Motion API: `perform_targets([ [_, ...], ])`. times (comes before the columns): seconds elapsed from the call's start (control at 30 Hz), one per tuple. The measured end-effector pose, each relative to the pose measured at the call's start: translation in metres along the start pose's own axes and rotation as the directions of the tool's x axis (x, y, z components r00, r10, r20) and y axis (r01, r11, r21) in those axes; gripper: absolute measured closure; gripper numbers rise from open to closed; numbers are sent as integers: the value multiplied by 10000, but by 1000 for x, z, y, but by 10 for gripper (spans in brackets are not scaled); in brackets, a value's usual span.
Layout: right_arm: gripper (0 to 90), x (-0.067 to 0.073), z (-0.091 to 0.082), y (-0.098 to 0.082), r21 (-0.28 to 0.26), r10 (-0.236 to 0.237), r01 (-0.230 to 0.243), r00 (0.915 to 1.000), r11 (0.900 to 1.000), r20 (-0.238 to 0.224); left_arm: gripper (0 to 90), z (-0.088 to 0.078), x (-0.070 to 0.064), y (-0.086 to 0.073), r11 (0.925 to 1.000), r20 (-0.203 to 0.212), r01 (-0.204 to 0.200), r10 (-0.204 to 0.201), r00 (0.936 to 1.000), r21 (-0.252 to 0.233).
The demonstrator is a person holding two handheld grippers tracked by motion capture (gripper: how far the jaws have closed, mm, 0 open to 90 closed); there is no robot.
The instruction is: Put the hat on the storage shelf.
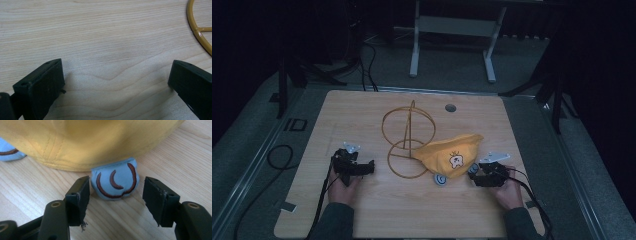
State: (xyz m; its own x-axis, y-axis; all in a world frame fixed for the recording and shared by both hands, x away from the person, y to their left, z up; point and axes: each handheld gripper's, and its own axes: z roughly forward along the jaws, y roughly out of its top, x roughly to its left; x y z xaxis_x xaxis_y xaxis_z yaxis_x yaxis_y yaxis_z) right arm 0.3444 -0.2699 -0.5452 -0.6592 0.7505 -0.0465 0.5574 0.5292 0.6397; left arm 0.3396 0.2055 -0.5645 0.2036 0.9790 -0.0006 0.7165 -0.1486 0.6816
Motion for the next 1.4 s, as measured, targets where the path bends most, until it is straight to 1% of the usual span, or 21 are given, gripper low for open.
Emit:
perform_targets([
  [0.07, 449, -1, 0, 0, -24, 19, -20, 9998, 10000, -176, 4, 0, 0, 0, 10000, -2, 1, -1, 10000, 0],
  [0.17, 472, -1, 1, 0, -104, 37, -40, 9996, 9999, -267, 4, 0, 0, 0, 10000, -2, 1, -1, 10000, -1],
  [0.2, 502, -2, 1, 1, -81, 189, -192, 9991, 9998, -369, 4, 0, 0, 0, 10000, -3, 1, -1, 10000, -1],
  [0.23, 523, -1, 1, 1, -106, 169, -173, 9991, 9998, -400, 4, 0, 0, 0, 10000, -3, 1, -1, 10000, -1],
  [0.27, 544, -1, 1, 1, -104, 150, -154, 9990, 9998, -414, 4, 0, 0, 0, 10000, -2, -2, 2, 10000, 1],
  [0.3, 544, -1, 1, 1, -104, 150, -154, 9990, 9998, -414, 4, 0, 0, 0, 10000, -2, -2, 2, 10000, 1],
  [0.33, 584, 0, 0, 1, -54, 147, -150, 9992, 9999, -384, 4, 0, 0, 0, 10000, -2, -1, 1, 10000, 1],
  [0.4, 622, 1, 0, 1, -72, 70, -73, 9993, 9999, -364, 4, 0, 0, 0, 10000, 0, 5, -5, 10000, -2],
  [0.43, 622, 1, 0, 1, -72, 70, -73, 9993, 9999, -364, 4, 0, 0, 0, 10000, 0, 5, -5, 10000, -2],
  [0.47, 652, 2, -1, 0, -131, 43, -47, 9995, 9999, -324, 4, 0, 0, 0, 10000, -2, 9, -9, 10000, -9],
  [0.63, 675, 4, -2, -2, -203, -13, 8, 9997, 9998, -242, 4, 0, 0, 0, 10000, 0, 6, -6, 10000, -3],
  [0.77, 713, 5, -6, -4, -487, 150, -170, 9990, 9987, -412, 4, 0, 0, 0, 10000, -2, 6, -6, 10000, -6],
  [0.8, 713, 5, -6, -4, -487, 150, -170, 9990, 9987, -412, 4, 0, 0, 0, 10000, -2, 6, -6, 10000, -6],
  [0.87, 732, 4, -9, -4, -752, 323, -372, 9973, 9965, -654, 4, 0, 0, 0, 10000, -2, 4, -4, 10000, -4],
  [0.9, 737, 4, -10, -4, -798, 346, -401, 9970, 9960, -689, 4, 0, 0, 0, 10000, -1, 4, -4, 10000, -2],
  [1.07, 757, 4, -13, -4, -937, 408, -479, 9962, 9944, -767, 4, 0, 0, 0, 10000, -2, 6, -6, 10000, -3],
  [1.17, 767, 3, -16, -5, -1166, 502, -603, 9948, 9913, -882, 4, 0, 0, 0, 10000, -1, 3, -3, 10000, -2],
  [1.4, 775, 2, -25, -3, -1426, 513, -641, 9944, 9877, -920, 4, 0, 0, 0, 10000, 0, 4, -4, 10000, -2],
])
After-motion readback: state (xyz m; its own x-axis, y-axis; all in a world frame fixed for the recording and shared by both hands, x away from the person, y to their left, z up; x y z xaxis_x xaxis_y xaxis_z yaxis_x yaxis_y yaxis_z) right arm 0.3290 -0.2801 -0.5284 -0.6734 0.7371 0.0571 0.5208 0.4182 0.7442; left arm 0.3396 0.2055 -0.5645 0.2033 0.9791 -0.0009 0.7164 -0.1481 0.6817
